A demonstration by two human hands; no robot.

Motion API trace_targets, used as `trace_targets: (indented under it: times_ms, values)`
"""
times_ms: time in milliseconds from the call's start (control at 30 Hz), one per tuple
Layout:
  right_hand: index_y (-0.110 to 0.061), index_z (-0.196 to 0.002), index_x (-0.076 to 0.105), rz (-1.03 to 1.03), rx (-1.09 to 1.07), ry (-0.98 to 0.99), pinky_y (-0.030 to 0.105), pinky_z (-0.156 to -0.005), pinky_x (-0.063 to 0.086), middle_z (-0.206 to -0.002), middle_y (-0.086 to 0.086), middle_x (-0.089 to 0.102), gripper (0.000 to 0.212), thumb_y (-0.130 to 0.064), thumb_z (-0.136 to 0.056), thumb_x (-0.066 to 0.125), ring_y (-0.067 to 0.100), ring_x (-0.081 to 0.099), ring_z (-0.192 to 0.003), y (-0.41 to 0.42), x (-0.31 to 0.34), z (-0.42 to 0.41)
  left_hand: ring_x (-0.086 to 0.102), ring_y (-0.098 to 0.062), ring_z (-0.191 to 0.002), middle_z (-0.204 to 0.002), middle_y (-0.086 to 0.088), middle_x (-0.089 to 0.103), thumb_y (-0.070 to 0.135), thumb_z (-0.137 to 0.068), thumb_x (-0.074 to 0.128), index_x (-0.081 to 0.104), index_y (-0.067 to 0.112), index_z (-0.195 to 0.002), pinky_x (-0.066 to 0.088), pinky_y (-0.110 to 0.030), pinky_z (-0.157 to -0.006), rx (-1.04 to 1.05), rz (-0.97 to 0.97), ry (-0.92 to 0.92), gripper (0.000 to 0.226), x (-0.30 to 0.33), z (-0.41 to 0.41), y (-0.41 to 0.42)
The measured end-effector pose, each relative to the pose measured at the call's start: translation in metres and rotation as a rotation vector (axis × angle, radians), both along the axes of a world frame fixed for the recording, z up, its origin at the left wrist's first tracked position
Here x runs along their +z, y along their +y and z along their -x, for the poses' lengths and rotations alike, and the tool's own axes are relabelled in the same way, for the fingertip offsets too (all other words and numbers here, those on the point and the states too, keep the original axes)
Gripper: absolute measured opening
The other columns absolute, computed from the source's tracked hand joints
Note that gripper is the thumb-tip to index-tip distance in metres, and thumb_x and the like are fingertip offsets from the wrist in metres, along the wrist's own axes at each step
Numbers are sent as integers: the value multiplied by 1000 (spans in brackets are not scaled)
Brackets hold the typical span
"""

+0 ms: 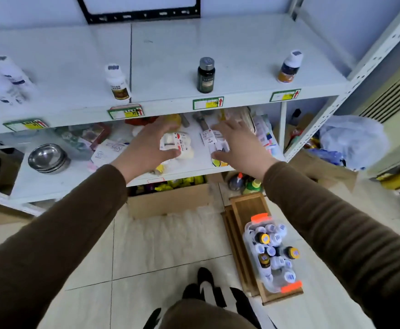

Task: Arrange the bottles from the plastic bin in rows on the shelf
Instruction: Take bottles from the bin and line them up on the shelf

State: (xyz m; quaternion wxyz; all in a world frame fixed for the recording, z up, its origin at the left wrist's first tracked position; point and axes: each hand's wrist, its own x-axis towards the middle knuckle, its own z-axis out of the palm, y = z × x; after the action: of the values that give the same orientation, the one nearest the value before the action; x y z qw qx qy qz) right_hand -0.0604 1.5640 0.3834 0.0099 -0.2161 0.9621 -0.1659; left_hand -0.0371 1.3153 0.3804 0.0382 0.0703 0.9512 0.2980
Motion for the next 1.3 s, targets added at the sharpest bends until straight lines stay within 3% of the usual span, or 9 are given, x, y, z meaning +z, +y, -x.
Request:
trace_targets:
  times_ms: [167,633,733,1100,1300]
  values:
    - [-22,-141,44,-45,-69,-93,42,-102,39,-142,6,46,65,-34,-83,71,32,41,-127,56,-32,-36,40,-16,-136,-149,6,45,35,-88,73,46,30,-143,30,-27,-100,-57,-7,-69,61,-40,-26,51]
    - [-21,-139,46,-25,-78,-272,38,-98,40,-137,7,49,55,-31,-89,65,29,47,-125,259,-129,-126,48,-23,-130,-146,-3,48,36,-85,74,46,27,-143,40,-40,-108,10,37,-313,65,-122,-129,239]
    - [-20,-138,47,-41,-75,-318,34,-97,40,-135,6,52,52,-30,-90,63,28,49,-123,293,-151,-136,50,-23,-129,-146,-4,48,33,-86,74,47,23,-143,39,-34,-108,10,37,-351,64,-145,-149,273]
    - [-19,-138,46,-111,-102,-578,37,-95,44,-130,10,52,51,-25,-89,59,31,50,-119,320,-254,-160,52,-24,-124,-139,-9,55,24,-89,67,48,15,-142,41,-33,-102,48,69,-500,56,-236,-179,331]
    - [-18,-136,46,-197,-94,-612,40,-95,47,-130,6,49,49,-15,-88,54,29,49,-120,336,-323,-158,46,-28,-122,-130,-7,60,28,-94,57,54,16,-132,45,-42,-98,37,331,-497,40,-311,-162,366]
